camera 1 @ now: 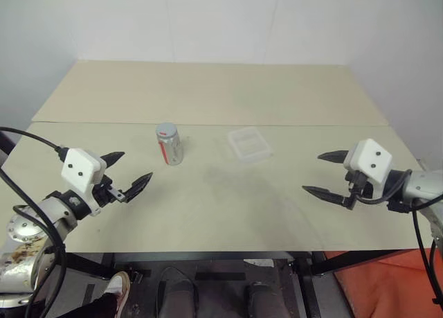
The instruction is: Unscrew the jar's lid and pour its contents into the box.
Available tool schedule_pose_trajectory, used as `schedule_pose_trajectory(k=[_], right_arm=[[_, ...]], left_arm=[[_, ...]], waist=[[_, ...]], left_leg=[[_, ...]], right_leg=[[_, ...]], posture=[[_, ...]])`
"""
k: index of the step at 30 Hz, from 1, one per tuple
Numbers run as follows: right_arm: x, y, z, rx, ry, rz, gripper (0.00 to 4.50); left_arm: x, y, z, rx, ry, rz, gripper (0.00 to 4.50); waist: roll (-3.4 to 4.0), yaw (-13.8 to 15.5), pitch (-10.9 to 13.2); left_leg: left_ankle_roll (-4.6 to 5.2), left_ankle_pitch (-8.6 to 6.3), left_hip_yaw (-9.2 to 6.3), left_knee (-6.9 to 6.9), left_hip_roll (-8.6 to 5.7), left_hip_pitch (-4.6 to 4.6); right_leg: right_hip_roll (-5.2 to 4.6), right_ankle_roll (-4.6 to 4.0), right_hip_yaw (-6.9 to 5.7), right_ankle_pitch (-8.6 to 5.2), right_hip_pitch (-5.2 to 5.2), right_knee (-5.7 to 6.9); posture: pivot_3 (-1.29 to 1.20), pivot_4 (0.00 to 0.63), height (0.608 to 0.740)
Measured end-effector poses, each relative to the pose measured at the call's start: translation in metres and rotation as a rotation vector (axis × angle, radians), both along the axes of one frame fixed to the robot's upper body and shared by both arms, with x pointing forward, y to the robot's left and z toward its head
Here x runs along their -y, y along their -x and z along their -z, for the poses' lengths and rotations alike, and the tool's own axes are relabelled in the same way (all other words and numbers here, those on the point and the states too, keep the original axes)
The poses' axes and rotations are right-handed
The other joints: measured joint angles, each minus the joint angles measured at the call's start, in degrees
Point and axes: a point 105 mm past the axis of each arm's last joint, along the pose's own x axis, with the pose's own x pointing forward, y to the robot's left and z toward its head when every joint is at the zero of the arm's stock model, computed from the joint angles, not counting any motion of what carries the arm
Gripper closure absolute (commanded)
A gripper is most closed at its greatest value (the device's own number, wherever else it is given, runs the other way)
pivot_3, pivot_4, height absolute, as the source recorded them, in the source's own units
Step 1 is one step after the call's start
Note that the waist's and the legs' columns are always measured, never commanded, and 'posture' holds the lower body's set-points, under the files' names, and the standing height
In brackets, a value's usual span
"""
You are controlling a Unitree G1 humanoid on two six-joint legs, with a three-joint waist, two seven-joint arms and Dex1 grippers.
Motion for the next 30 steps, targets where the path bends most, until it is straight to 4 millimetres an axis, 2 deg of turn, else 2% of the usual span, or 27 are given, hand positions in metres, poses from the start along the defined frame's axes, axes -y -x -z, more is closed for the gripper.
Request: schedule_pose_trajectory(k=[14,18,22,30], right_arm=[[-0.009,-0.004,0.002,0.002,-0.012,-0.025,0.00],[-0.014,-0.008,-0.004,0.033,-0.037,-0.032,0.00],[-0.032,-0.012,-0.001,0.042,-0.103,-0.062,0.00],[-0.073,-0.017,0.001,0.085,-0.197,-0.085,0.00]], left_arm=[[0.002,-0.003,0.004,0.015,0.043,-0.048,0.01],[0.001,-0.012,0.005,0.047,0.090,-0.112,0.01],[0.003,-0.025,0.018,0.052,0.140,-0.156,0.01],[0.023,-0.056,0.050,0.052,0.197,-0.154,0.01]], waist=[[0.00,-0.02,0.00],[0.00,0.05,0.00],[0.00,0.03,0.00],[0.00,0.05,0.00]], left_leg=[[0.00,0.00,-0.01,0.00,0.00,0.00],[0.00,0.00,-0.03,0.01,-0.01,0.03],[0.00,0.00,-0.03,0.01,-0.05,0.00],[0.00,0.00,-0.07,0.01,-0.08,-0.06]], right_leg=[[0.00,0.00,0.01,0.00,0.00,0.00],[0.01,0.00,0.01,0.00,0.03,0.04],[-0.01,0.00,0.01,0.01,0.02,0.00],[-0.01,0.00,0.01,0.01,-0.04,0.05]], posture=[[0.00,0.150,0.740],[0.00,0.150,0.740],[0.00,0.150,0.740],[0.00,0.150,0.740]])
